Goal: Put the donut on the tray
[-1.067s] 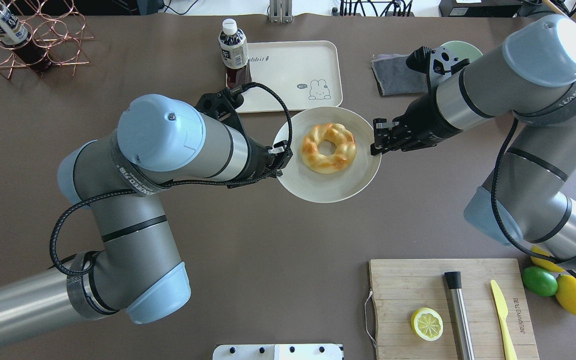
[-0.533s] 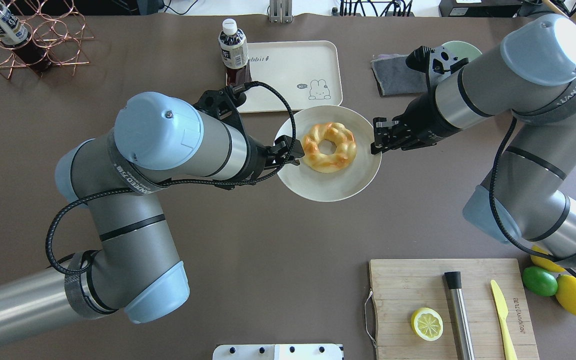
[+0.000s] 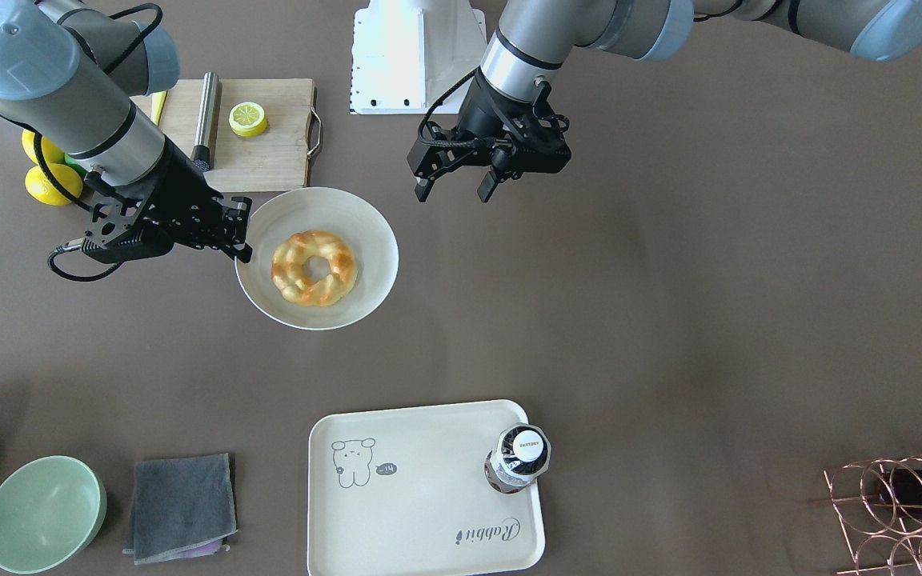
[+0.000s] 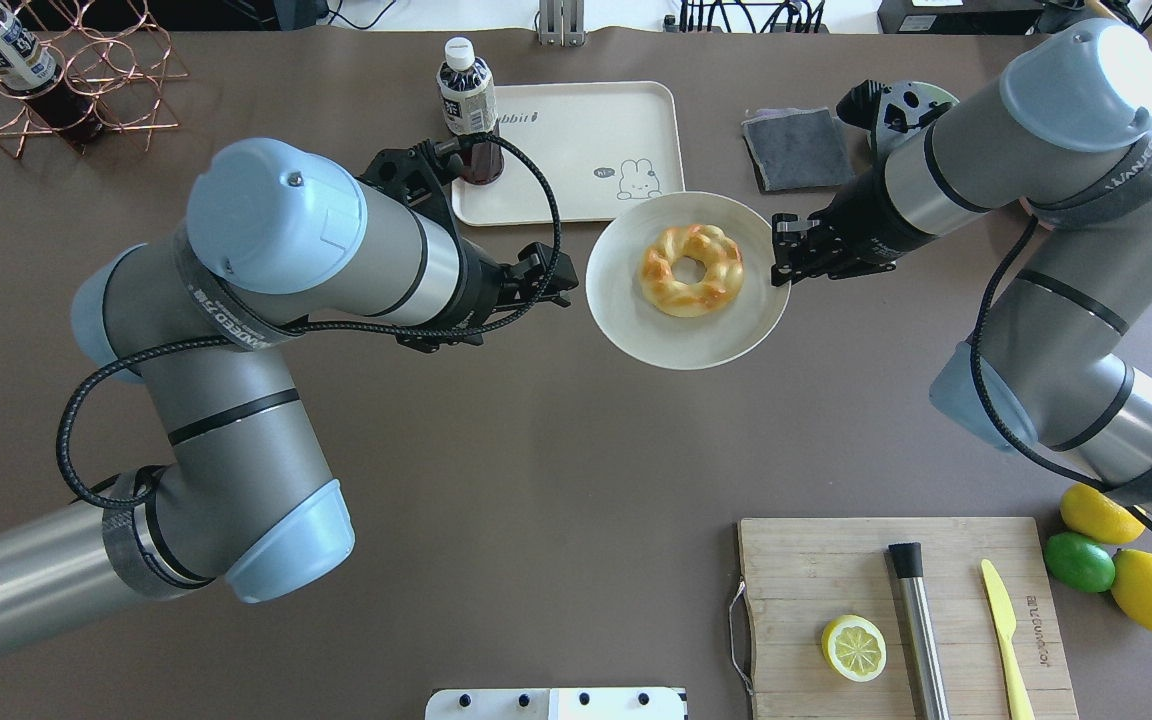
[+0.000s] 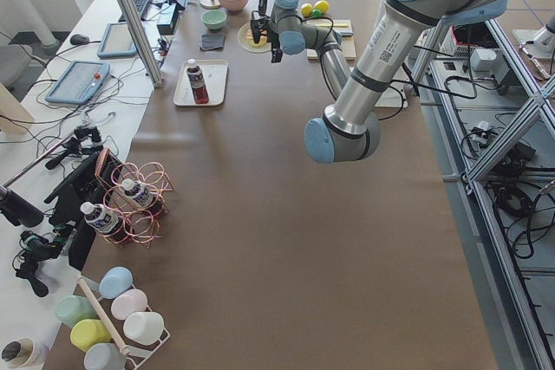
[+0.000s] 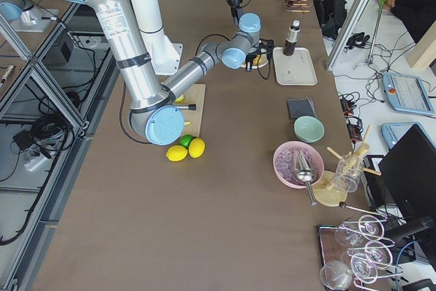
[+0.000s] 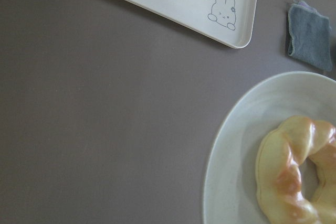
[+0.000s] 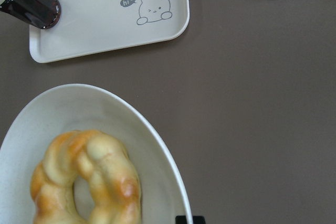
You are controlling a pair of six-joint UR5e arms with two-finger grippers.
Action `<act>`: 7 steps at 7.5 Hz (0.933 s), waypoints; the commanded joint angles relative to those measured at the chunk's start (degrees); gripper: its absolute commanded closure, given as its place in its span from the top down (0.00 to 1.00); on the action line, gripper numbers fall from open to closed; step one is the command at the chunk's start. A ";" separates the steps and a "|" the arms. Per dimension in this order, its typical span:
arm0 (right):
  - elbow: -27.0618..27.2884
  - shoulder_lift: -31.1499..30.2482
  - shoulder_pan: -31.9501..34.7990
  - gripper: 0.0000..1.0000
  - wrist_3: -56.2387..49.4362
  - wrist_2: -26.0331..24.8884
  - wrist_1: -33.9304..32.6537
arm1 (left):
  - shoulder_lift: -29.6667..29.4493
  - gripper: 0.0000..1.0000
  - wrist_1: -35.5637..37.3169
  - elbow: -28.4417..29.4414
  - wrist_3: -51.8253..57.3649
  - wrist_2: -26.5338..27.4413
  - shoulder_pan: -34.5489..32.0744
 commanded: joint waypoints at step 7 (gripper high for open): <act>-40.10 23.40 3.23 0.00 18.89 -6.77 23.20 | 3.62 0.99 -0.39 0.05 5.17 -2.22 -4.50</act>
